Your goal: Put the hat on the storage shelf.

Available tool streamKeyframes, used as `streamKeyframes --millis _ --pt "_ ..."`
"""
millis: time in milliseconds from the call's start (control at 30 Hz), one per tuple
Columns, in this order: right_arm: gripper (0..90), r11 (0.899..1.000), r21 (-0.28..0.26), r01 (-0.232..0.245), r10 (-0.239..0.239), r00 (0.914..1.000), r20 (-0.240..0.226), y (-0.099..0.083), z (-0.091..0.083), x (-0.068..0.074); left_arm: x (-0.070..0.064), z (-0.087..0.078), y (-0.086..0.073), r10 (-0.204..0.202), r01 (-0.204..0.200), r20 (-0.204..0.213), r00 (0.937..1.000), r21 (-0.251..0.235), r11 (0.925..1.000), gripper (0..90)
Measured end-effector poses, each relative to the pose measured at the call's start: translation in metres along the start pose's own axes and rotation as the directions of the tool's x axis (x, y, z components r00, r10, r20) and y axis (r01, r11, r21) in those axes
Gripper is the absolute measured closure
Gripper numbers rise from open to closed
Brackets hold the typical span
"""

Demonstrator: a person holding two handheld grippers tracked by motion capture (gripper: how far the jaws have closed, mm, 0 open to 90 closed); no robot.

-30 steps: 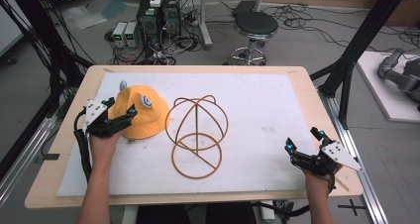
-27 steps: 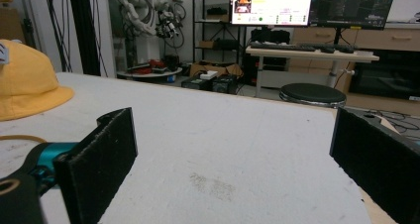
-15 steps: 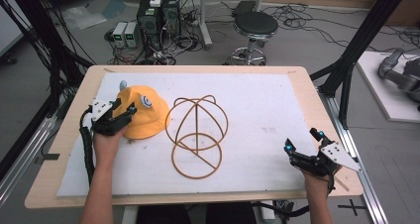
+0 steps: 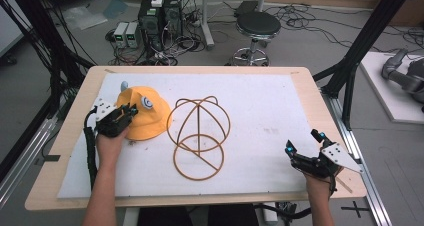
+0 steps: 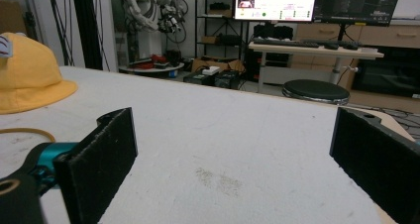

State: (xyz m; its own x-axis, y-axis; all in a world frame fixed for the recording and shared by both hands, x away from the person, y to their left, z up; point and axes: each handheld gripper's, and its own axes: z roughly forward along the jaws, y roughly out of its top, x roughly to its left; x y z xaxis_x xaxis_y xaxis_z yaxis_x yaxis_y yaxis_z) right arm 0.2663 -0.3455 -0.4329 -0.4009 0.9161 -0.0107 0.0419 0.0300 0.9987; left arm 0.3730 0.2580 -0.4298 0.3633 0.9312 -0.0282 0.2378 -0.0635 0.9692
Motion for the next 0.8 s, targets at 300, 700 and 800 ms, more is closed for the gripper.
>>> streamKeyframes --millis 300,700,800 --pt "3.9 1.000 0.011 -0.002 0.002 1.0000 -0.001 -0.001 0.002 0.000 0.003 -0.005 0.002 -0.027 0.027 0.009 0.9996 -0.018 0.9995 87.6" --pt "4.0 1.000 0.019 -0.005 0.005 1.0000 0.000 -0.002 0.002 0.001 0.005 -0.013 0.007 -0.065 0.067 0.023 0.9976 -0.091 0.9936 87.9" --pt "4.0 1.000 0.017 0.003 -0.003 1.0000 -0.002 -0.002 0.003 0.001 0.005 -0.017 0.011 -0.065 0.068 0.028 0.9975 -0.114 0.9911 87.9"
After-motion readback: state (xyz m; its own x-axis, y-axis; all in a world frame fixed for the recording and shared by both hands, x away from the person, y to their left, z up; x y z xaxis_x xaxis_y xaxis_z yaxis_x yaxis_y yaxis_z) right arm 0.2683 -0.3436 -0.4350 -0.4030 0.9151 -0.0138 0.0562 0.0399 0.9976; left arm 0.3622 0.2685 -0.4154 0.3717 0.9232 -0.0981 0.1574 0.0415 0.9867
